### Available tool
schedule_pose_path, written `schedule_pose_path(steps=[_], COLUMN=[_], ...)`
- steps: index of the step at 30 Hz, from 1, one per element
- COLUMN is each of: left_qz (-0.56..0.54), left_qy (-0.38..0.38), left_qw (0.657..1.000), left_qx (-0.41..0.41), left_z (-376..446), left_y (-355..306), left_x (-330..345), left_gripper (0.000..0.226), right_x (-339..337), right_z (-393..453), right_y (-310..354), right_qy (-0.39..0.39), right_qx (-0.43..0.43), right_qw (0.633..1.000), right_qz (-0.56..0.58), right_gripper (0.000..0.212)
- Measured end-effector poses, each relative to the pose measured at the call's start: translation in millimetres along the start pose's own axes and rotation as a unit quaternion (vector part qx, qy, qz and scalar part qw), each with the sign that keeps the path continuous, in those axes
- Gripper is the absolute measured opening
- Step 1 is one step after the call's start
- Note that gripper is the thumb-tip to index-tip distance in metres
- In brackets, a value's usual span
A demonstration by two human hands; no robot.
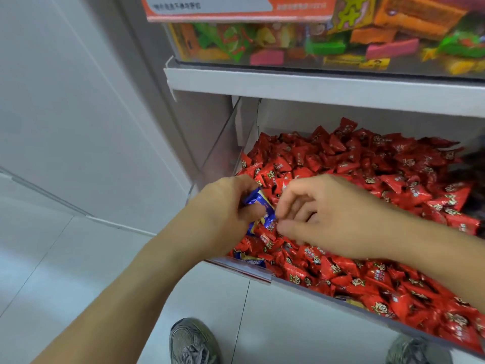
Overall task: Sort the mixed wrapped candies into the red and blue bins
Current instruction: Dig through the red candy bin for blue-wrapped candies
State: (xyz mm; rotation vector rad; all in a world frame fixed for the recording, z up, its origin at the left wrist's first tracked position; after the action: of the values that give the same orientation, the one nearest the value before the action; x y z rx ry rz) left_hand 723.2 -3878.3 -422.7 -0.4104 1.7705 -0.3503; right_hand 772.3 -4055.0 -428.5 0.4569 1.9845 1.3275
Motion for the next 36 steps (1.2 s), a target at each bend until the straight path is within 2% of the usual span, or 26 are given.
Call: schedule_pose_path(steps=[2, 6, 9, 13, 16, 20, 24, 28, 31, 32, 34, 36], left_qz=[0.014, -0.012, -0.003, -0.044, -0.114, -0.171, -0.259, -0.322, -0.252, -0.264, -0.331, -0.353], left_qy=[0.007, 0.029, 0.027, -0.023, -0.089, -0.121, -0.125, -0.119, -0.087, -0.071, -0.04, -0.042], left_qw=[1.0, 0.999, 0.998, 0.994, 0.984, 0.972, 0.947, 0.923, 0.945, 0.943, 0.924, 0.923], left_qx=[-0.011, -0.04, -0.058, -0.093, -0.103, -0.107, -0.144, -0.173, -0.191, -0.192, -0.187, -0.149], left_z=[0.8, -6.0, -20.3, -38.5, -45.5, -44.5, -38.3, -35.0, -30.6, -29.7, -29.4, -31.6], left_y=[1.6, 2.4, 6.3, 14.0, 14.8, 12.6, 11.4, 7.1, 8.2, 7.4, 4.3, -2.1], left_x=[2.2, 3.1, 7.0, 14.4, 11.1, 9.9, 10.1, 9.4, 10.0, 9.2, 5.8, 0.0], left_gripper=[0.009, 0.015, 0.013, 0.016, 0.023, 0.015, 0.009, 0.034, 0.058, 0.06, 0.055, 0.041], right_x=[10.9, 23.5, 22.4, 30.7, 53.5, 67.7, 48.9, 22.3, 8.6, 7.6, 13.3, 21.0], right_z=[-8.5, -16.7, -17.4, -5.0, 8.6, 17.9, 18.5, 12.6, 9.2, 8.8, 9.4, 9.9], right_y=[-3.3, -14.7, -15.6, -3.5, 3.4, -7.3, -9.0, 4.7, 22.0, 26.3, 31.0, 30.5], right_qy=[0.052, 0.068, 0.086, 0.144, 0.156, 0.14, 0.042, -0.004, -0.024, -0.032, -0.029, -0.001], right_qx=[0.005, -0.007, 0.008, 0.016, -0.036, -0.059, -0.023, 0.053, 0.082, 0.079, 0.064, 0.039], right_qw=[0.998, 0.991, 0.99, 0.983, 0.976, 0.971, 0.994, 0.998, 0.975, 0.969, 0.966, 0.977], right_qz=[-0.047, -0.117, -0.108, -0.114, -0.146, -0.185, -0.103, 0.046, 0.204, 0.233, 0.248, 0.21], right_gripper=[0.014, 0.015, 0.015, 0.031, 0.019, 0.01, 0.006, 0.008, 0.007, 0.009, 0.01, 0.008])
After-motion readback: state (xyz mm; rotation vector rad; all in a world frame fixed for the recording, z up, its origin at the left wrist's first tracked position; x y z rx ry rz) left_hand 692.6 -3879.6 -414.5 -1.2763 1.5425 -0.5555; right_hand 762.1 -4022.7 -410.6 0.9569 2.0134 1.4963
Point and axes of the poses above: each hand's wrist, its own z-axis towards the middle knuckle, its own x-axis out of the palm, y = z × x, the point moved 2 cm from there along z, towards the middle knuckle, and after that the axes turned 12 degrees about z, right-handed, at the moved point
